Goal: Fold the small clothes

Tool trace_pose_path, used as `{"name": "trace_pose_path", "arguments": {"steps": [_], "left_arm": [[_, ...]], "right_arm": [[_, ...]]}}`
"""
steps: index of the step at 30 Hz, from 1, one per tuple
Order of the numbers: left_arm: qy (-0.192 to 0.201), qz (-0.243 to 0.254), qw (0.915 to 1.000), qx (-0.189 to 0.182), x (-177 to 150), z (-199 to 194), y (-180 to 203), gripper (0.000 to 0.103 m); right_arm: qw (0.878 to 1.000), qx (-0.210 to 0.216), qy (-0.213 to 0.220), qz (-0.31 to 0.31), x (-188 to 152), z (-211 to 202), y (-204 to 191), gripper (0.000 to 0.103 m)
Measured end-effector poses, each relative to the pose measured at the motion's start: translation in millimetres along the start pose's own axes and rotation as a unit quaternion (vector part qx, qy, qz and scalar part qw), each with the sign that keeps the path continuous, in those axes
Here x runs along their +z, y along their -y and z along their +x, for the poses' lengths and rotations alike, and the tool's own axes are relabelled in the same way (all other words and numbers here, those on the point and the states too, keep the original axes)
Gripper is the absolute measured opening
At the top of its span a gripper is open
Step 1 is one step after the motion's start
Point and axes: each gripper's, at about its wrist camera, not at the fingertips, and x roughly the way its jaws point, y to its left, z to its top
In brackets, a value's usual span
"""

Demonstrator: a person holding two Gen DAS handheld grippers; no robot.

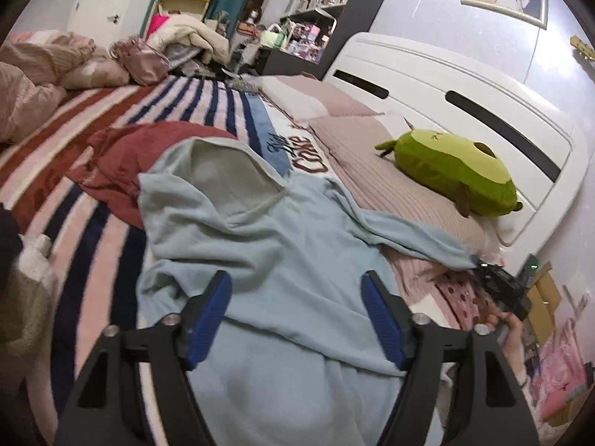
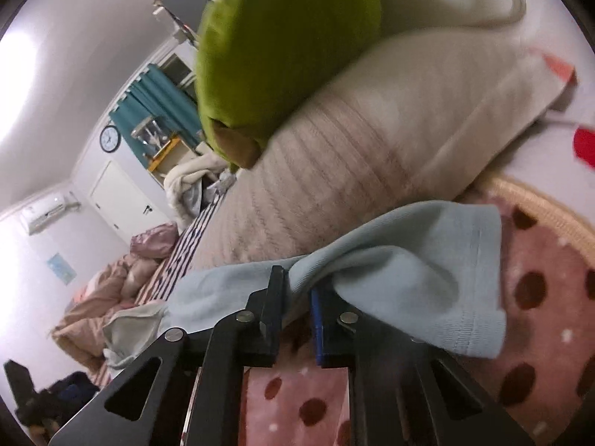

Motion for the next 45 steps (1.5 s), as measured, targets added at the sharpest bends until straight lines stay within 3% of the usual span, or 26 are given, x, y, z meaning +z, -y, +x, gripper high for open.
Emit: {"name": "trace_pose_path", "arguments": {"steps": [8,16,21,22,24,26,28,33,35,36,39,41,43,45], "left_arm": [[0.029,0.019,0.9945,0.098,-2,-6,-9,0.082],[0.054,0.081,0.9805,0.171,-5,-15,-11,0.086],[0.072,0.082,0.9779,0.178,-9,-27,-19,0.086],[0.082,0.087,0.9759,0.183,-11,-30,-19,0.091],[0.098,0.102,0.9689,0.203,-19,-35,-18,0.102],[0.112,0.112,0.9629,0.218,-27,-42,-15,0.102],[0.109,0.112,0.9665,0.203,-33,-44,-17,0.102],[0.055,0.073,0.9896,0.110,-43,-39,-24,0.102],[0.039,0.068,0.9954,0.055,-48,-34,-20,0.102],[0.034,0.071,0.9961,0.039,-49,-31,-16,0.102],[0.013,0.101,0.9948,0.000,-53,-19,7,0.102],[-0.002,0.115,0.9932,-0.021,-54,-9,22,0.102],[-0.020,0.128,0.9902,-0.051,-56,0,39,0.099],[-0.034,0.154,0.9857,-0.059,-55,15,61,0.098]], "right_arm": [[0.994,0.040,0.032,-0.097,12,-32,-66,0.005],[0.971,0.113,0.006,-0.212,-5,-42,-175,0.005],[0.940,0.187,-0.063,-0.278,-40,-31,-243,0.005],[0.932,0.200,-0.083,-0.290,-49,-26,-252,0.005],[0.913,0.226,-0.137,-0.312,-75,-18,-269,0.005],[0.892,0.248,-0.203,-0.318,-100,0,-278,0.005],[0.873,0.242,-0.261,-0.333,-128,25,-283,0.005],[0.829,0.230,-0.378,-0.341,-188,55,-277,0.008],[0.818,0.216,-0.402,-0.351,-202,59,-273,0.021],[0.815,0.216,-0.406,-0.354,-207,56,-272,0.022],[0.822,0.218,-0.393,-0.351,-192,43,-265,0.030],[0.836,0.210,-0.369,-0.346,-173,31,-254,0.039],[0.850,0.201,-0.349,-0.338,-155,15,-240,0.041],[0.865,0.180,-0.328,-0.335,-138,3,-230,0.041]]}}
